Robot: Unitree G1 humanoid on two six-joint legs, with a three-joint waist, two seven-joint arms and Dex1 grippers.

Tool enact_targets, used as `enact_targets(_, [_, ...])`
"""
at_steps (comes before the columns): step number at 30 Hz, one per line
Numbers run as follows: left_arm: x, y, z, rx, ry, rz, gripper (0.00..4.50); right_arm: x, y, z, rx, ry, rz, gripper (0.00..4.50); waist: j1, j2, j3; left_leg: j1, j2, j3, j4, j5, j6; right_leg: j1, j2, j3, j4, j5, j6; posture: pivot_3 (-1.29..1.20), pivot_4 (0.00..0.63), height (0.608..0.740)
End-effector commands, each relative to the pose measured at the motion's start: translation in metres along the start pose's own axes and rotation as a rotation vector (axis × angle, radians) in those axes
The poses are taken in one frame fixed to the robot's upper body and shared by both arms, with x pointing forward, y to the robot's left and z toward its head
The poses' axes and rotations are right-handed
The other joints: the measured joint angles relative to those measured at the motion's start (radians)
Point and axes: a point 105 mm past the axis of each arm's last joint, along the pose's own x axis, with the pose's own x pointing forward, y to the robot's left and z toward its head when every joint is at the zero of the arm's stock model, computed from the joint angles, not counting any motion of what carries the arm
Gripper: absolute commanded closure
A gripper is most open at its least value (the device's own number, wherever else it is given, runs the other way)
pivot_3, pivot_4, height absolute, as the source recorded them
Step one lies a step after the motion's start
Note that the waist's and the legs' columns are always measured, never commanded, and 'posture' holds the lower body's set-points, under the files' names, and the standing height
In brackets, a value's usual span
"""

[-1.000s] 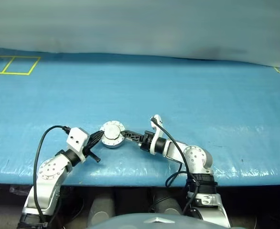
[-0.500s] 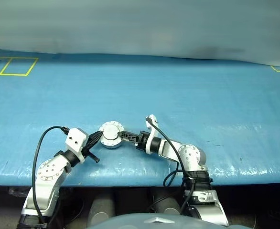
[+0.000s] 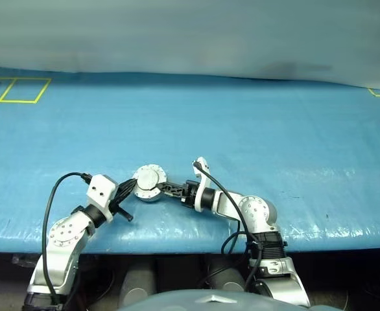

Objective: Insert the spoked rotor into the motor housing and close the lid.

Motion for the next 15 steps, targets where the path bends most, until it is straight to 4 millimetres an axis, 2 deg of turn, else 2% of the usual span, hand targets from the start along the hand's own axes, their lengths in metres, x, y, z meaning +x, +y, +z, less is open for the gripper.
enact_targets(1, [0.004,-0.014,-0.006,-0.010,0.019,-0.053,4.50,0.011,0.013,-0.009,0.004,0.027,0.044,3.13,0.000,0.000,0.000,0.000,0.000,0.000,0.000,0.000,0.000,0.000,0.000,0.000,0.000,0.000,0.000,0.00,0.150,0.740])
enact_targets(10, [0.005,-0.010,0.000,-0.038,-0.023,-0.017,4.50,0.008,0.008,-0.003,0.018,-0.005,0.017,3.13,0.000,0.001,0.001,0.000,0.000,-0.001,0.000,0.000,-0.001,0.000,-0.001,0.000,0.000,0.000,0.000,0.00,0.150,0.740])
enact_targets(15, [0.009,-0.002,0.013,-0.242,-0.104,0.045,4.50,0.002,0.005,0.011,0.078,-0.083,0.020,3.13,0.003,0.001,0.001,-0.002,-0.001,-0.002,0.001,0.000,-0.001,-0.001,-0.001,-0.002,-0.001,0.000,0.000,0.00,0.150,0.740])
